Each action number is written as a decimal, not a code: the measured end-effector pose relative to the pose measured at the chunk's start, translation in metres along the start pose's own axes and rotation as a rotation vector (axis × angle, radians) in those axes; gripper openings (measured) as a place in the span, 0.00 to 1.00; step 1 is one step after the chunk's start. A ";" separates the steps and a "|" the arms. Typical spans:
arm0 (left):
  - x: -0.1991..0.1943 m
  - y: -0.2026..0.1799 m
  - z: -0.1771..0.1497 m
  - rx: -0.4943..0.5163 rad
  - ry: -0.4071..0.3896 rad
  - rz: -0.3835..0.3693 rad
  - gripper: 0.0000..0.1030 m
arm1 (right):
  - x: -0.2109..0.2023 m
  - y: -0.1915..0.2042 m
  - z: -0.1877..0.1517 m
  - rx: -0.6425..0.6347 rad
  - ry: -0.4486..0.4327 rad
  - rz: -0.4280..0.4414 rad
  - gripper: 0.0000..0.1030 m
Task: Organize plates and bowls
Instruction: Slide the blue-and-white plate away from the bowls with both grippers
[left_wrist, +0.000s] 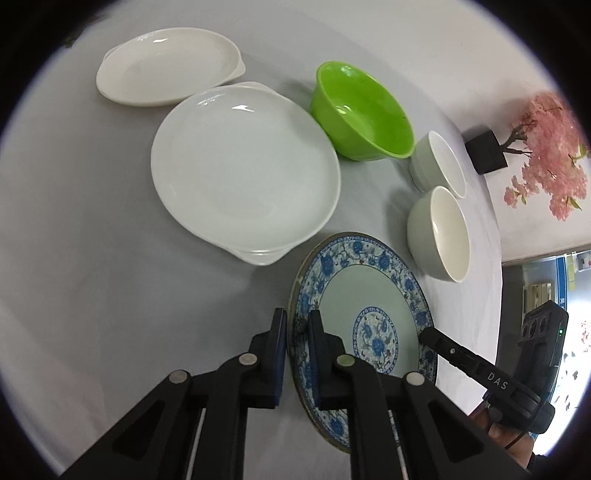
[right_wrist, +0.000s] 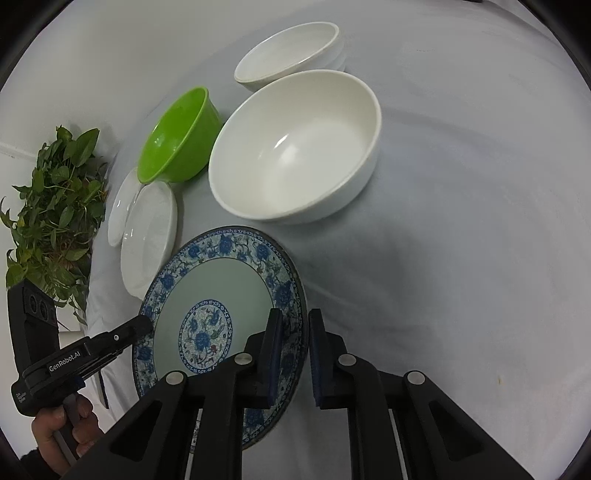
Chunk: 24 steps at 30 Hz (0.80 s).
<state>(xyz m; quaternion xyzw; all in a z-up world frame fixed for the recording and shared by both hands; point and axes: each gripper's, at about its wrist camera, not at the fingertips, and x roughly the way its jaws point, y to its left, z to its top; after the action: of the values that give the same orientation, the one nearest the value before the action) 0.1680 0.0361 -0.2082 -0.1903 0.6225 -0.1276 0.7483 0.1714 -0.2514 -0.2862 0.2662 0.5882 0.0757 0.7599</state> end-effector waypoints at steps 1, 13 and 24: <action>-0.004 -0.002 -0.001 0.004 0.000 0.000 0.09 | -0.004 0.000 -0.003 0.008 0.000 0.004 0.11; -0.089 0.004 -0.016 0.055 -0.073 0.011 0.10 | -0.073 0.064 -0.051 0.004 -0.085 0.039 0.11; -0.123 0.091 -0.043 -0.013 -0.077 0.042 0.10 | -0.058 0.145 -0.111 -0.041 -0.059 0.048 0.10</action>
<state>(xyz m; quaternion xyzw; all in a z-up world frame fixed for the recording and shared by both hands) 0.0976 0.1644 -0.1464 -0.1869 0.5979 -0.1003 0.7730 0.0789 -0.1181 -0.1836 0.2667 0.5573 0.0979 0.7802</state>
